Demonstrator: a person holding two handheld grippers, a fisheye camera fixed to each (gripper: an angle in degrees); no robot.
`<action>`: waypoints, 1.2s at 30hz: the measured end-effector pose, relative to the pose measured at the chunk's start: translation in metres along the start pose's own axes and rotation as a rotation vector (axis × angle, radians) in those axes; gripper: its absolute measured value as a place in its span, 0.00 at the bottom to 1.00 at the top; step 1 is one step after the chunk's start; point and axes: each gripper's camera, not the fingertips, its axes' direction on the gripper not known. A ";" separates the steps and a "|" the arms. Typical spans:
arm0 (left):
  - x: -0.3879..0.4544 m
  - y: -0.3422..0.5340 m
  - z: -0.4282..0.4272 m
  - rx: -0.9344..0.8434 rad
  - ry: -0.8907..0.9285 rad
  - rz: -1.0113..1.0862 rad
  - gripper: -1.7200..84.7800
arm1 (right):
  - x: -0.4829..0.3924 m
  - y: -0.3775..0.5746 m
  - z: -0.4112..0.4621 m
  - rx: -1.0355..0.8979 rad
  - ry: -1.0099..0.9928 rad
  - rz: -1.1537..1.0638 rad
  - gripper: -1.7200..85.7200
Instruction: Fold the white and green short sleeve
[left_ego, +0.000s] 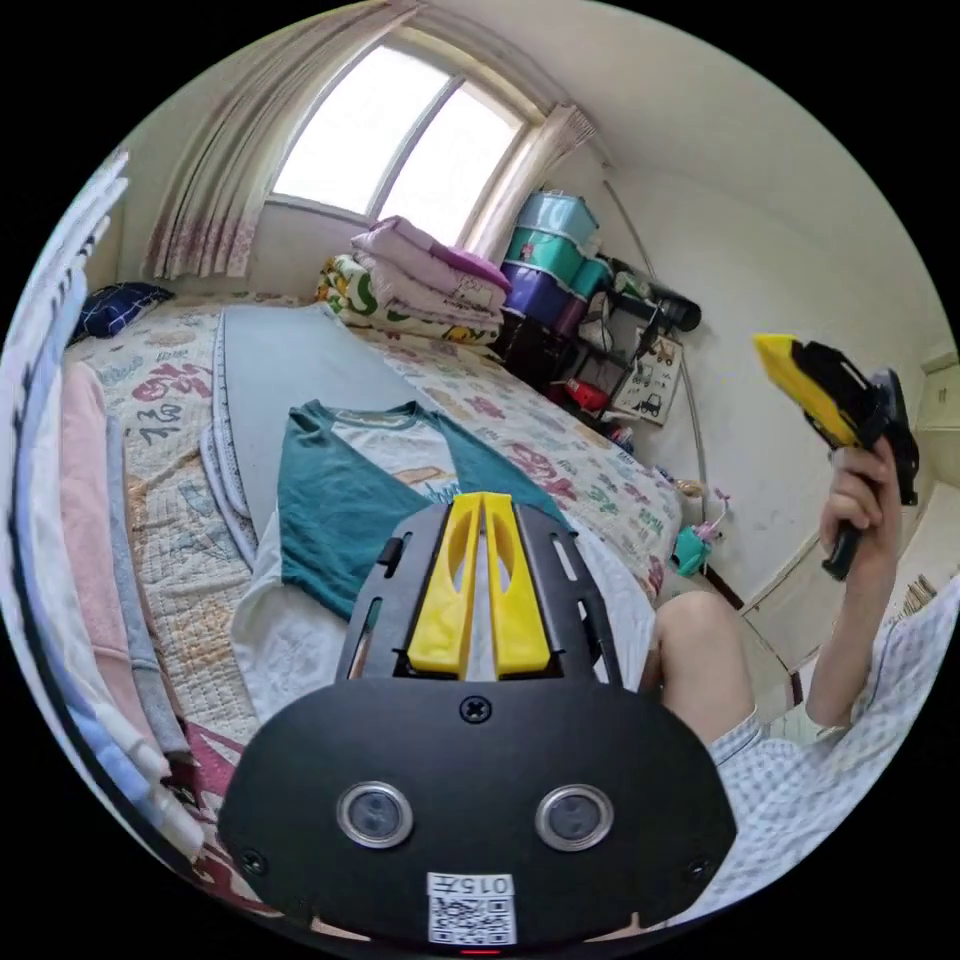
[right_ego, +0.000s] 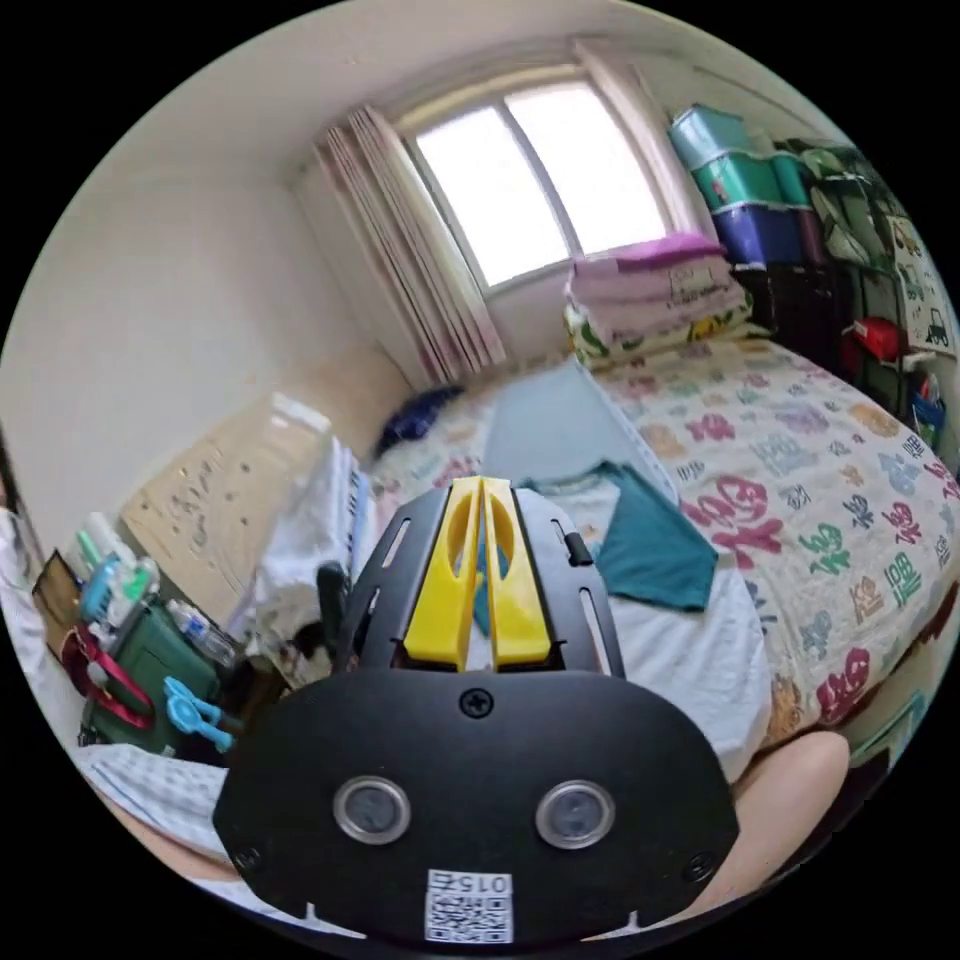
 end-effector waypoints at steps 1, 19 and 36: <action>0.003 0.000 -0.014 0.024 -0.039 -0.016 0.01 | -0.002 0.003 -0.020 0.063 0.004 0.009 0.01; 0.209 0.072 -0.391 0.874 0.109 -0.225 0.01 | -0.042 0.196 -0.326 0.917 -0.046 -0.185 0.01; 0.216 0.076 -0.415 0.904 0.161 -0.166 0.01 | -0.024 0.210 -0.420 0.909 -0.265 -0.086 0.01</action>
